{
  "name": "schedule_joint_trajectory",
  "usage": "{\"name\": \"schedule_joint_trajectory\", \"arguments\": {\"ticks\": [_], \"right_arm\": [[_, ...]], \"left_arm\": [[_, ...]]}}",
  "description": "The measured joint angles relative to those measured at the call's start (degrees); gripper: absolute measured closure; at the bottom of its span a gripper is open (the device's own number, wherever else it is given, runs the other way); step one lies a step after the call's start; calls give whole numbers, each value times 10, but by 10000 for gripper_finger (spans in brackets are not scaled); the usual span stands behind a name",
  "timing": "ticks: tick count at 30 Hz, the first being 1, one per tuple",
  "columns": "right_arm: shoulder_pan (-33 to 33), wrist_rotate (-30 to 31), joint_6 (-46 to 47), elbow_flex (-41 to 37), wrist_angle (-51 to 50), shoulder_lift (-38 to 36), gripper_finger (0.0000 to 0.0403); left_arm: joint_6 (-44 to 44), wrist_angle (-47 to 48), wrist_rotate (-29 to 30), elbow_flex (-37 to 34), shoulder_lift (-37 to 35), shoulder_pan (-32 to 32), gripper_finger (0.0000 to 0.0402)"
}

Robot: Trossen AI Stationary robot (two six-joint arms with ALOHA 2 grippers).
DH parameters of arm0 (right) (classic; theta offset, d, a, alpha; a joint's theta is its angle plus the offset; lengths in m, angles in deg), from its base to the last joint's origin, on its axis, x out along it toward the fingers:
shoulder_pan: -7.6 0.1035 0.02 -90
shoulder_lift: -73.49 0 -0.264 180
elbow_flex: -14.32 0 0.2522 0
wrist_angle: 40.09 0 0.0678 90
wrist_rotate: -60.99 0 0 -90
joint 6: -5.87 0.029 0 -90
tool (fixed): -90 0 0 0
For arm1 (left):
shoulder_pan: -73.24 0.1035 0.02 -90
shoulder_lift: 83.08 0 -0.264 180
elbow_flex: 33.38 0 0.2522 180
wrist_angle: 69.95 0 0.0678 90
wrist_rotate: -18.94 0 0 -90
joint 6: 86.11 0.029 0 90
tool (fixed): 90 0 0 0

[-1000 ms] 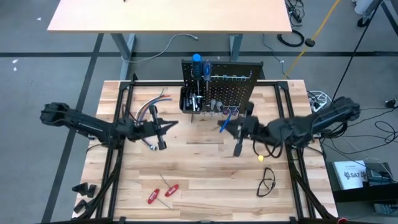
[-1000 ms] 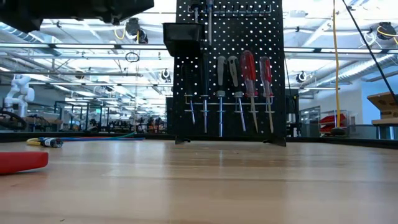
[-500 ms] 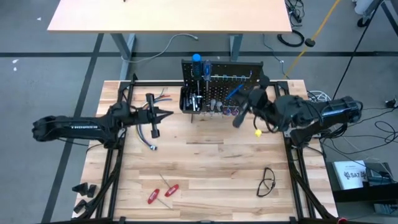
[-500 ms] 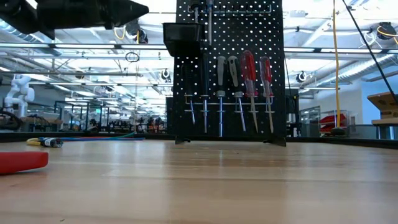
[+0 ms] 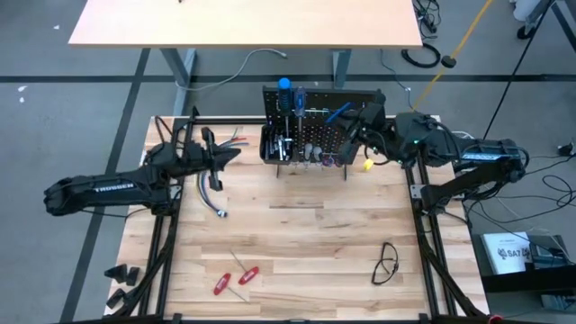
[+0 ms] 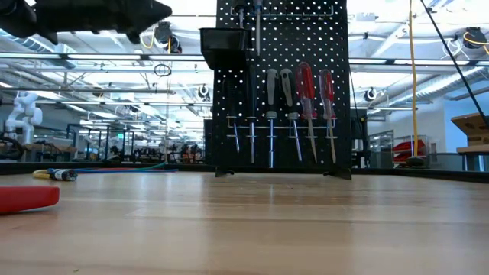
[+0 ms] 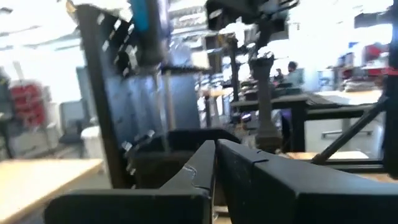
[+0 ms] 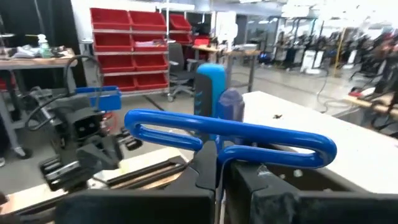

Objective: Hang tools onto peg board
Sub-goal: Hang the blue pick tool on the peg board

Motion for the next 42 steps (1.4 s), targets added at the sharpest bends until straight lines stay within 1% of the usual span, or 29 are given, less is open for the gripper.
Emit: {"name": "schedule_joint_trajectory", "arguments": {"ticks": [4, 7, 11, 14, 18, 26, 34, 42], "right_arm": [[-15, -15, 21, 0, -6, 8, 399], [-29, -21, 41, 0, -10, 13, 399], [-43, -57, 68, 0, -23, 26, 399], [-47, -75, 78, 0, -25, 34, 399], [-47, -76, 80, 0, -27, 39, 399], [-53, -76, 97, 0, -23, 50, 399], [-72, -76, 110, 0, -13, 68, 399], [-90, -72, 110, 0, -7, 73, 399]], "left_arm": [[-9, 10, 30, 0, 13, -1, 362], [-10, 10, 32, 0, 24, -1, 343], [-10, 10, 31, 0, 31, -1, 321], [-10, -3, 13, 0, 30, -1, 310], [-10, -48, -27, 0, 30, -6, 293], [5, -78, -29, 0, 30, -27, 246], [6, -82, -29, 0, 31, -46, 241], [6, -83, -29, 0, 31, -48, 241]]}}
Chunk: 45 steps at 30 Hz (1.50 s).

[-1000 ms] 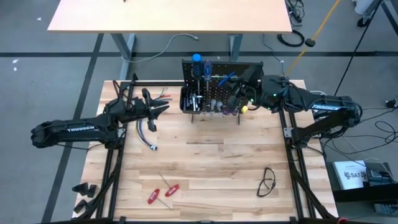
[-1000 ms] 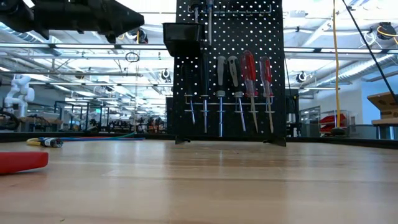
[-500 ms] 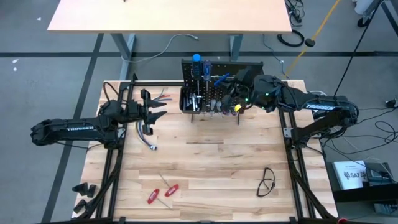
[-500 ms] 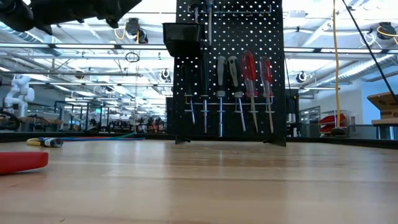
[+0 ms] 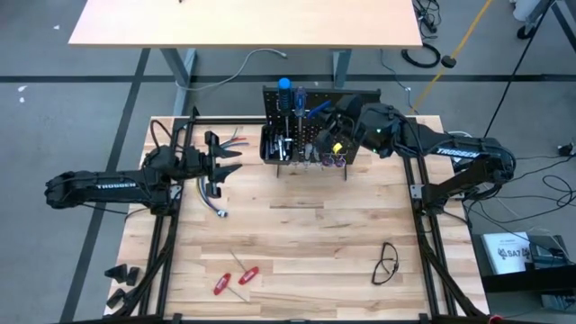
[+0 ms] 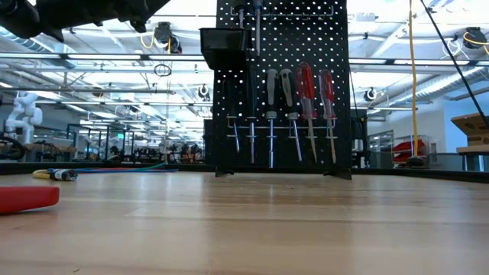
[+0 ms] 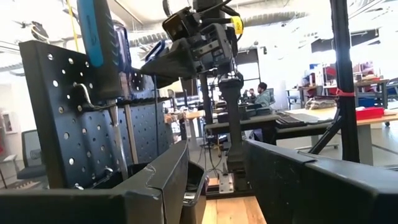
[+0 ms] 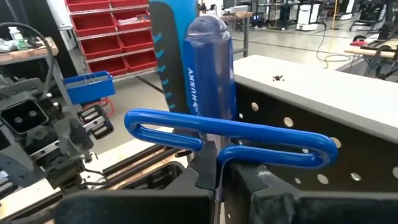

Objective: Hang tools onto peg board
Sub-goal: Hang the blue pick tool on the peg board

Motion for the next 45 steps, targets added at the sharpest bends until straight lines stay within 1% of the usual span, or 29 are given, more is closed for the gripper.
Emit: {"name": "schedule_joint_trajectory", "arguments": {"ticks": [6, 10, 18, 27, 34, 38, 45], "right_arm": [[-6, 6, 0, 0, 1, 5, 399], [-7, 32, -1, 0, 2, 17, 399], [-9, 45, -2, 0, 3, 28, 399], [-12, 46, 2, 0, -1, 29, 399], [-12, 51, 22, 0, -11, 39, 399], [-12, 71, 39, 0, -10, 45, 399], [-12, 77, 56, 2, -11, 48, 399]], "left_arm": [[-3, 0, 0, 0, 0, 0, 241], [-4, 1, 0, 0, 0, -2, 241], [-3, 1, 0, 0, 0, -2, 241], [-3, 1, 0, 0, 0, -2, 241], [-3, 1, 0, 0, 0, -2, 241], [-3, 1, 0, 0, 0, -2, 241], [-4, 1, -18, 0, 0, -2, 241]]}}
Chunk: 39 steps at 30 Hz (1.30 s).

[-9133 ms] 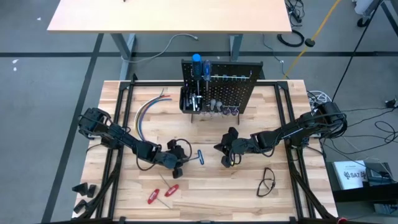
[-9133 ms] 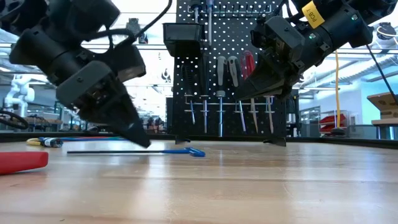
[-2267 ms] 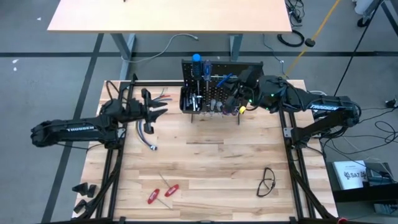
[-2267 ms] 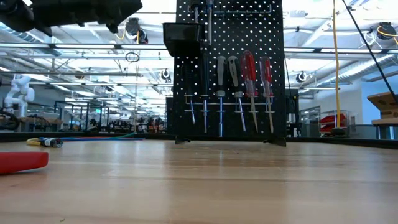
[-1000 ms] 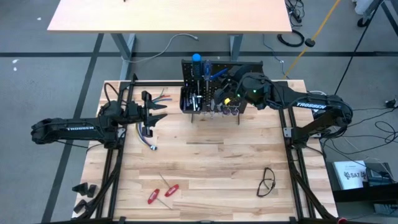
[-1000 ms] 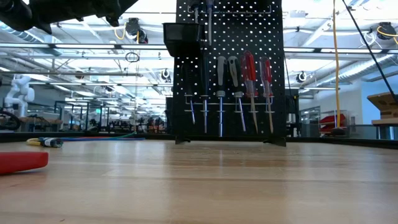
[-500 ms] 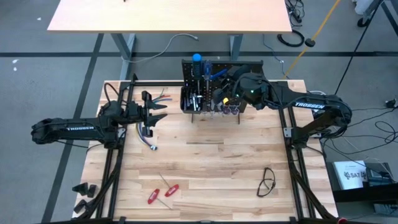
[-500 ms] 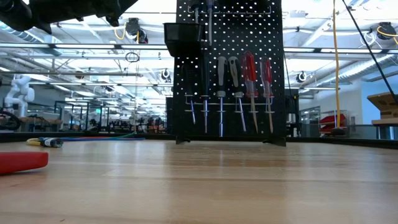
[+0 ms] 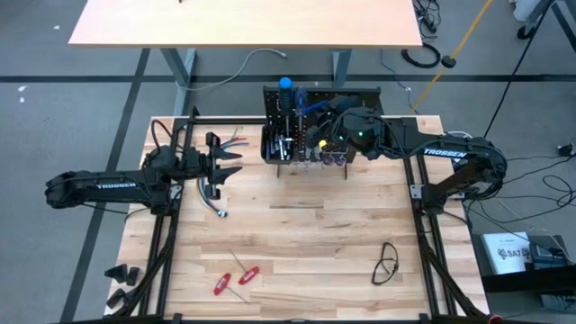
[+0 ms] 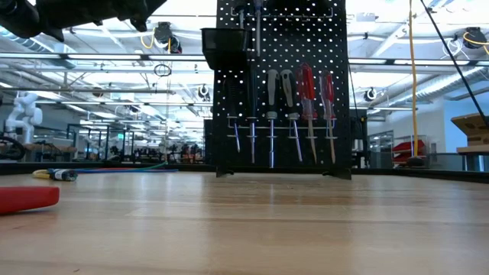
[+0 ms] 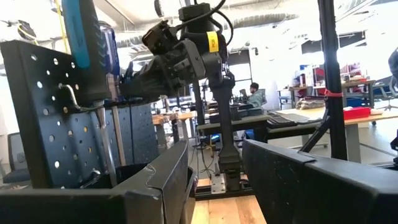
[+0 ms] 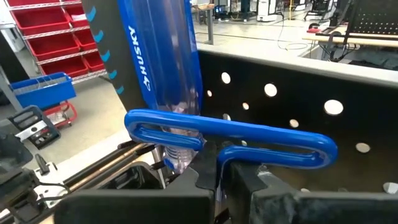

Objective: Hang tools onto peg board
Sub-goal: Hang the blue pick tool on the peg board

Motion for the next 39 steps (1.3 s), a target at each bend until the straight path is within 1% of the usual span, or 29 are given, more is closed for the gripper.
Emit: {"name": "schedule_joint_trajectory", "arguments": {"ticks": [4, 13, 19, 23, 39], "right_arm": [[0, -1, 1, 0, -1, 0, 393], [1, -5, 6, 0, -1, 0, 342], [1, -8, 8, 0, -4, 0, 321], [1, -8, 10, 0, -9, 0, 315], [2, 0, 27, -1, -40, -6, 315]], "left_arm": [[0, 0, 0, 0, 0, 0, 241], [0, 0, -2, 0, 0, 0, 241], [0, 0, -14, 0, 0, 0, 241], [-1, 0, -14, 0, 0, 0, 241], [-1, 0, -14, 0, 0, 0, 241]]}}
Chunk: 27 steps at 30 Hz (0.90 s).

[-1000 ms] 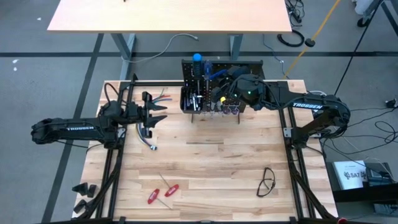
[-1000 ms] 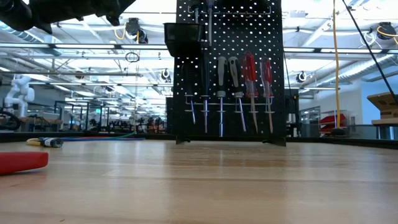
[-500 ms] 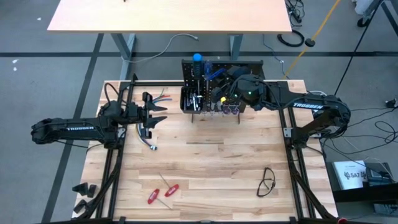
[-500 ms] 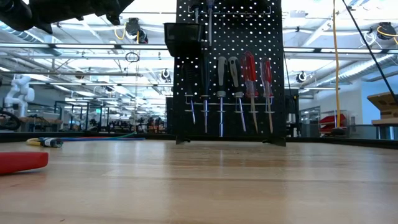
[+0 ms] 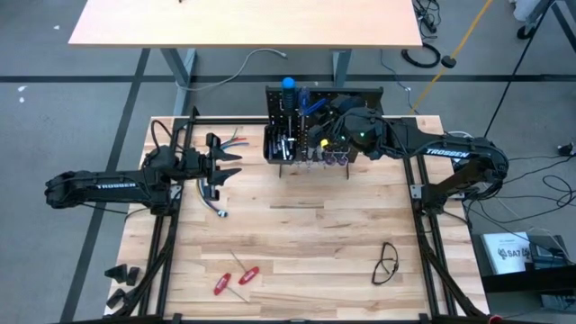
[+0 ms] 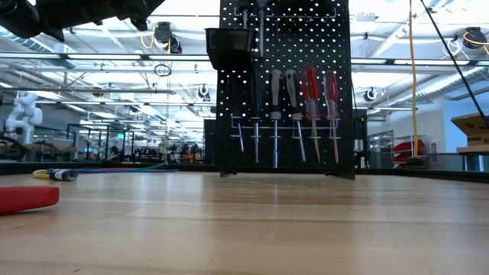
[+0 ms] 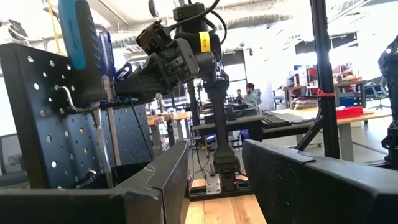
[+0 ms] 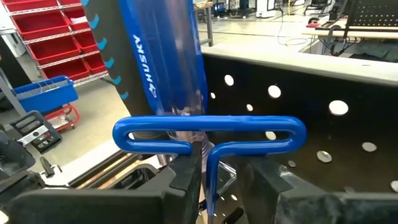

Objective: Hang tools onto peg board
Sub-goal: Hang the blue pick tool on the peg board

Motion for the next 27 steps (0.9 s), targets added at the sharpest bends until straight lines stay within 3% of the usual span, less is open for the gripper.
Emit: {"name": "schedule_joint_trajectory", "arguments": {"ticks": [9, 27], "right_arm": [[26, 92, -21, -1, -10, 1, 343], [32, 89, -37, 0, -42, 0, 354]], "left_arm": [[0, 0, 0, 0, 0, 0, 241], [0, 0, 0, 0, 0, 0, 241]]}}
